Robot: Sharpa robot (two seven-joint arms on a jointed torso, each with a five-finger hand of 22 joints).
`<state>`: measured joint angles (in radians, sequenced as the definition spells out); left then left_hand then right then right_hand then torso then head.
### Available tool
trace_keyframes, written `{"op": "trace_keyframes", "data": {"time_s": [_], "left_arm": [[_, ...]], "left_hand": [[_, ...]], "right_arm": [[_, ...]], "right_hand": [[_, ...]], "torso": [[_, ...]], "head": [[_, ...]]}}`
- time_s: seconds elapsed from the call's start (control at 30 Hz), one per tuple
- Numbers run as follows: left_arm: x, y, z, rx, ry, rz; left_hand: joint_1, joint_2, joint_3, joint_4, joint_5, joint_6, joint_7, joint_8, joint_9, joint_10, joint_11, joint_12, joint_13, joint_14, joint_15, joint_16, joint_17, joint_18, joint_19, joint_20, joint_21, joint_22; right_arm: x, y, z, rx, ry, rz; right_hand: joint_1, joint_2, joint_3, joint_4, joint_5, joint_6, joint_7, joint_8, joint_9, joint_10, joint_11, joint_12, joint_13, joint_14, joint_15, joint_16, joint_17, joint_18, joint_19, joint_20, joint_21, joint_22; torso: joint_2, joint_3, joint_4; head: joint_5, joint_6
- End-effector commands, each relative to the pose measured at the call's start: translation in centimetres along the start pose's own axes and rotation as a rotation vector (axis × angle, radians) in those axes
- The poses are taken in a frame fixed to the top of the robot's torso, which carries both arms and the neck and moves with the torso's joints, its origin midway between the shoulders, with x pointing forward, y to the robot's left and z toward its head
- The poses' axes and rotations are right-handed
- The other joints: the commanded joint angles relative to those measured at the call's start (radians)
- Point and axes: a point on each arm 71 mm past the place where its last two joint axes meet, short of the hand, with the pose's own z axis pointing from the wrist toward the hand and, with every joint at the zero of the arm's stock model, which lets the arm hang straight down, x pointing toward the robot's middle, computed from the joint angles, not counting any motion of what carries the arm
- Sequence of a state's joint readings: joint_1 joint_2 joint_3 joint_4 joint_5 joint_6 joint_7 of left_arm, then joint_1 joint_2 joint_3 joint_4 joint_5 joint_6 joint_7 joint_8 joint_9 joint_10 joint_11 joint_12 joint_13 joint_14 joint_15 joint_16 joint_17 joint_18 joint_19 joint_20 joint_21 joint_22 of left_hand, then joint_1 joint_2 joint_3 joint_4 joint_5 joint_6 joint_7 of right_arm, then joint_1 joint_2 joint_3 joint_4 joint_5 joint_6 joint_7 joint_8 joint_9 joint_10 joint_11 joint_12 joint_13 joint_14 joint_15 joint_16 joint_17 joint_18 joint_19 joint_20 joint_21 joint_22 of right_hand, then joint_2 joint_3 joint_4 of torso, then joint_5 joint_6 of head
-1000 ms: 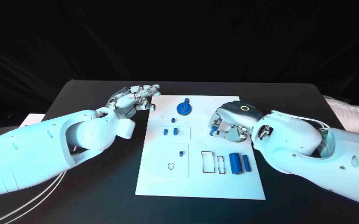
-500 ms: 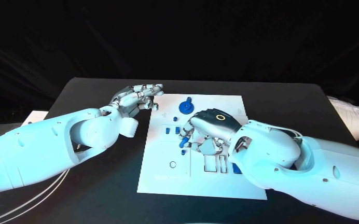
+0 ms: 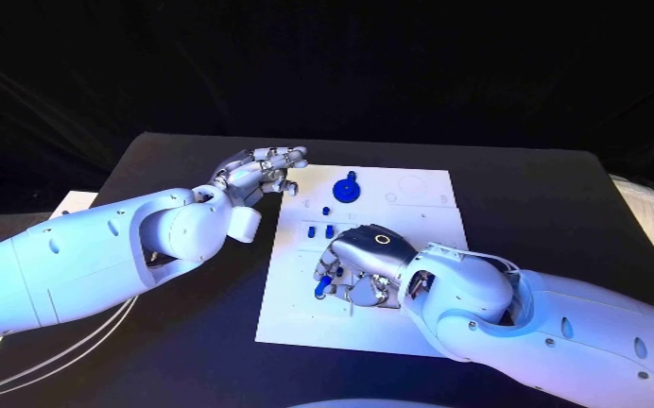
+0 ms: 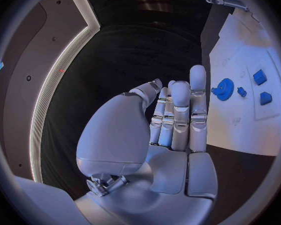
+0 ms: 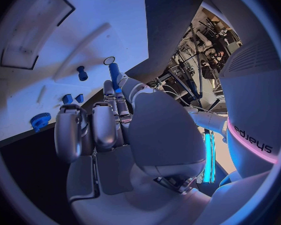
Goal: Assemble the parts on the task board
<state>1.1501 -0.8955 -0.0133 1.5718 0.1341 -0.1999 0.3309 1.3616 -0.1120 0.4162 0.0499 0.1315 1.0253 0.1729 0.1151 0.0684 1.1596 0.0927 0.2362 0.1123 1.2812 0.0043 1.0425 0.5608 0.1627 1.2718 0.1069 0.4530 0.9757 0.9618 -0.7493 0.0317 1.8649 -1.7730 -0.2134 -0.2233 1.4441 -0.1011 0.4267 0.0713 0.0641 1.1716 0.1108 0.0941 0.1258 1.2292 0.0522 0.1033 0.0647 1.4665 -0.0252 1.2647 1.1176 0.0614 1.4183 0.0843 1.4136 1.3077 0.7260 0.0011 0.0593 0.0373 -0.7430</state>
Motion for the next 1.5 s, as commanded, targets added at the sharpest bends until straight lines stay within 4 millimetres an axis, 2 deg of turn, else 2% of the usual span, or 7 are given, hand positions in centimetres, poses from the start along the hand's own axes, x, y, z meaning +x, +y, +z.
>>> {"op": "trace_keyframes", "data": {"time_s": [0.03, 0.13, 0.73, 1.03, 1.27, 1.5], "left_arm": [[0.3, 0.0, 0.0, 0.005, 0.024, -0.010], [0.3, 0.0, 0.0, 0.004, 0.023, -0.010], [0.2, 0.0, 0.0, 0.004, 0.022, -0.009], [0.2, 0.0, 0.0, 0.004, 0.022, -0.010], [0.3, 0.0, 0.0, 0.003, 0.024, -0.010], [0.3, 0.0, 0.0, 0.004, 0.023, -0.010]], "left_hand": [[0.006, 0.003, -0.004, -0.004, 0.006, -0.007, 0.001, 0.001, -0.001, -0.009, -0.001, 0.007, 0.001, -0.007, 0.002, 0.004, 0.001, 0.018, 0.007, -0.001, -0.005, -0.001], [0.006, 0.003, -0.004, -0.004, 0.006, -0.007, 0.001, 0.001, -0.001, -0.009, -0.001, 0.007, 0.001, -0.007, 0.002, 0.004, 0.001, 0.018, 0.007, -0.001, -0.005, -0.001], [0.006, 0.003, -0.004, -0.004, 0.006, -0.007, 0.001, 0.001, -0.001, -0.009, -0.001, 0.007, 0.001, -0.007, 0.002, 0.004, 0.001, 0.018, 0.007, -0.001, -0.005, -0.001], [0.006, 0.003, -0.004, -0.004, 0.006, -0.007, 0.001, 0.001, -0.001, -0.009, -0.001, 0.007, 0.001, -0.007, 0.002, 0.004, 0.001, 0.018, 0.007, -0.001, -0.005, -0.001], [0.006, 0.003, -0.004, -0.004, 0.006, -0.007, 0.001, 0.001, -0.001, -0.009, -0.001, 0.007, 0.001, -0.007, 0.002, 0.004, 0.001, 0.018, 0.007, -0.001, -0.005, -0.001], [0.006, 0.003, -0.004, -0.004, 0.006, -0.007, 0.001, 0.001, -0.001, -0.009, -0.001, 0.007, 0.001, -0.007, 0.002, 0.004, 0.001, 0.018, 0.007, -0.001, -0.005, -0.001]], "right_arm": [[0.7, 0.1, 0.2, -0.022, 0.048, -0.017], [0.9, 0.0, 0.3, -0.017, 0.060, -0.018], [1.0, -0.4, 0.6, 0.010, 0.039, -0.067], [1.2, 0.0, 0.8, 0.007, 0.064, -0.088], [1.9, 0.2, 1.2, 0.012, 0.108, -0.097], [2.1, 0.1, 1.3, 0.017, 0.089, -0.089]], "right_hand": [[0.021, 0.012, 0.002, -0.003, 0.005, 0.001, 0.008, -0.006, 0.001, 0.005, 0.006, -0.005, 0.001, 0.033, 0.004, 0.005, -0.001, -0.005, 0.001, 0.001, 0.001, 0.057], [0.020, 0.012, 0.002, -0.003, 0.005, 0.001, 0.008, -0.006, 0.001, 0.005, 0.006, -0.005, 0.001, 0.033, 0.004, 0.005, -0.001, -0.005, 0.002, 0.001, 0.002, 0.058], [0.018, 0.013, 0.002, -0.003, 0.007, 0.002, 0.009, -0.007, 0.002, 0.006, 0.007, -0.006, 0.002, 0.032, 0.005, 0.004, -0.002, -0.005, 0.001, 0.002, 0.001, 0.057], [0.012, 0.009, -0.001, -0.003, 0.007, 0.004, 0.009, -0.007, 0.003, 0.008, 0.007, -0.008, 0.002, 0.032, 0.006, 0.004, -0.002, -0.004, 0.001, 0.003, 0.001, 0.057], [-0.025, -0.013, -0.018, 0.009, 0.023, -0.022, 0.015, -0.028, -0.001, -0.016, 0.017, -0.030, -0.001, 0.028, 0.013, -0.005, -0.017, -0.001, -0.010, 0.009, -0.009, 0.045], [-0.060, -0.050, -0.045, 0.023, 0.040, -0.104, 0.032, -0.035, -0.023, -0.071, 0.034, -0.041, -0.003, 0.023, 0.029, -0.014, -0.031, 0.003, -0.022, 0.022, -0.022, 0.030]], "torso": [[0.000, 0.0005, 0.0005], [0.000, 0.0020, 0.0005], [0.000, 0.0022, -0.0004], [-0.001, 0.0010, -0.0005], [-0.001, 0.0008, 0.0012], [0.000, 0.0005, 0.0000]], "head": [[0.000, -0.002], [0.003, -0.004], [0.003, -0.006], [0.003, -0.008], [0.003, -0.010], [0.004, -0.010]]}}
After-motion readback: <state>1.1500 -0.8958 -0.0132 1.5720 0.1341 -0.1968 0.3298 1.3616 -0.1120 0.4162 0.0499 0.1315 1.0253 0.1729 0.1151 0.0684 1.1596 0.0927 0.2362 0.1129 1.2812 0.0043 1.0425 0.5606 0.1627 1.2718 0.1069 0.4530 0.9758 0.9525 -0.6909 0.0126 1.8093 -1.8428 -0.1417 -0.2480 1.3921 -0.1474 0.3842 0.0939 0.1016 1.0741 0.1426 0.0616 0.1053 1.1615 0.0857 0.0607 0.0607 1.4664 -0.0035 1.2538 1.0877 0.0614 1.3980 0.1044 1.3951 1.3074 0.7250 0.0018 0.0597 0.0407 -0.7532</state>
